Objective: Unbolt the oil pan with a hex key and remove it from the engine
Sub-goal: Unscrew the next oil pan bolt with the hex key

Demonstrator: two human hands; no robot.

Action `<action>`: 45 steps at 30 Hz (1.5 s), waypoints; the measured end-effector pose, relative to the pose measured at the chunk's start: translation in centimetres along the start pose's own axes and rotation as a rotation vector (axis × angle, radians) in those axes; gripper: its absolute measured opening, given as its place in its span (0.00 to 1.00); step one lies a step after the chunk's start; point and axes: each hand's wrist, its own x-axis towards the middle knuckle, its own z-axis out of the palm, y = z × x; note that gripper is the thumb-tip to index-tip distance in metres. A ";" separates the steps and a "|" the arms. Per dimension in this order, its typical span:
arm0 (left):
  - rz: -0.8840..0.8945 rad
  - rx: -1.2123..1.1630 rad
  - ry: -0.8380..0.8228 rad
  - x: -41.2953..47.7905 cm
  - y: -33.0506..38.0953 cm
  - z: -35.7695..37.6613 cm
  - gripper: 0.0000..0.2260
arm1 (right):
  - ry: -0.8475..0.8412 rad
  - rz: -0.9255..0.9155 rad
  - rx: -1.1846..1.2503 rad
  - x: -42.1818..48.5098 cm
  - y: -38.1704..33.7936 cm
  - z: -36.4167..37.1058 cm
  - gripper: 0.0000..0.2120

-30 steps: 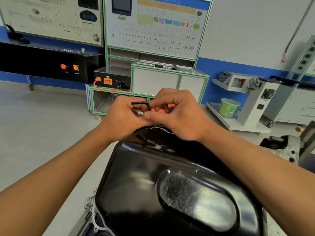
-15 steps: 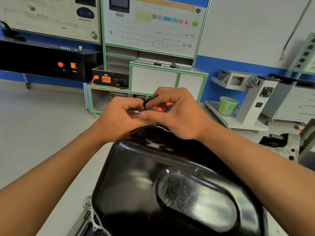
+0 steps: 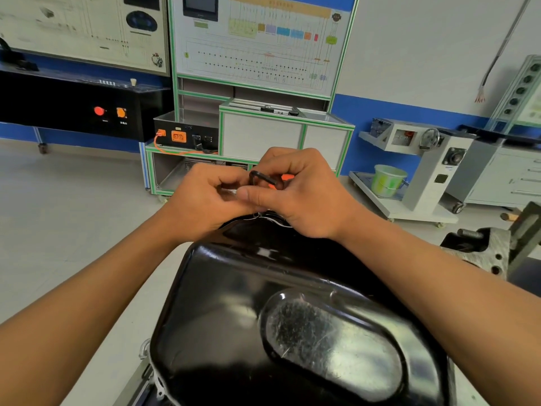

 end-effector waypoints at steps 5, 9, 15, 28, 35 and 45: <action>0.010 0.012 -0.024 -0.2 -0.4 -0.5 0.07 | -0.011 0.014 -0.010 0.0 0.2 0.0 0.08; 0.081 -0.028 0.019 0.1 0.4 0.3 0.06 | 0.005 0.011 0.002 0.0 0.2 0.1 0.08; 0.010 -0.078 -0.098 -0.2 0.3 -0.3 0.08 | 0.018 0.014 0.027 0.0 0.4 0.0 0.08; 0.059 -0.056 -0.049 0.1 0.0 0.2 0.04 | 0.055 -0.003 0.037 0.1 0.7 0.1 0.10; 0.055 -0.010 0.016 -0.1 0.1 -0.3 0.03 | 0.031 -0.018 -0.010 0.1 0.7 0.1 0.12; -0.015 -0.086 -0.061 -0.5 -0.5 -0.3 0.11 | 0.047 0.002 0.016 0.1 0.6 0.1 0.05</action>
